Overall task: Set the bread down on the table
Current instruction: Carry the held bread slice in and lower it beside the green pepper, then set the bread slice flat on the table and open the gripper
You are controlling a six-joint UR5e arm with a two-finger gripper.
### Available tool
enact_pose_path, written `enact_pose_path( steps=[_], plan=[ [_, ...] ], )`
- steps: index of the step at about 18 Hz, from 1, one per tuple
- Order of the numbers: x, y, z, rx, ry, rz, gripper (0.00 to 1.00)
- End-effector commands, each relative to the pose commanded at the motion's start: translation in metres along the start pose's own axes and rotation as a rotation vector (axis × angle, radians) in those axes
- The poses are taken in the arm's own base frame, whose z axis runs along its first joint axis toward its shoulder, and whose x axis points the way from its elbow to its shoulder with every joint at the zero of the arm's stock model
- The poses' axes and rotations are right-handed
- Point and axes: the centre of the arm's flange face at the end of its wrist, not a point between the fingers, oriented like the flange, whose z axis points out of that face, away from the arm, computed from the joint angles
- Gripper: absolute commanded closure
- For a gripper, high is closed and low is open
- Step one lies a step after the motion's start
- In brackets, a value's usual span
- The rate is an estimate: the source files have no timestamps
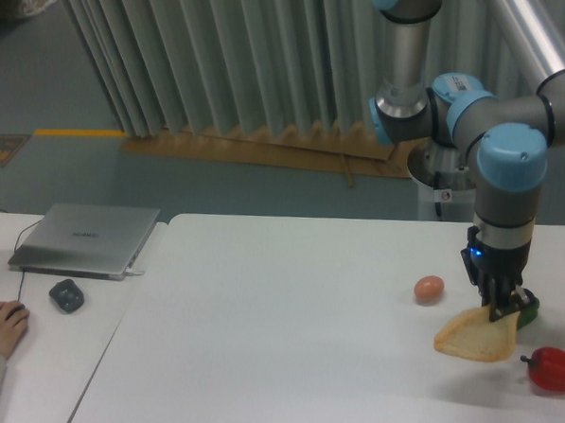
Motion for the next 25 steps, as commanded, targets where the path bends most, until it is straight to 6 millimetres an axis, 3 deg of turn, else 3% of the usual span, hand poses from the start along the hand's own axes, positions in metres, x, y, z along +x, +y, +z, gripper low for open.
enact_pose_path(
  steps=[5, 9, 10, 12, 13, 20, 25],
  plan=[
    [-0.002, -0.009, 0.019, -0.013, 0.006, 0.000, 0.75],
    [0.000, -0.010, 0.020, -0.045, -0.020, 0.008, 0.74],
    [0.000, -0.010, 0.020, -0.045, -0.020, 0.009, 0.68],
    [0.001, -0.010, 0.022, -0.048, -0.019, 0.018, 0.18],
    [0.001, -0.009, 0.021, -0.047, -0.020, 0.018, 0.00],
    [0.004, -0.008, 0.017, -0.044, -0.028, 0.019, 0.00],
    [0.037, 0.007, -0.009, -0.037, -0.033, 0.019, 0.00]
  ],
)
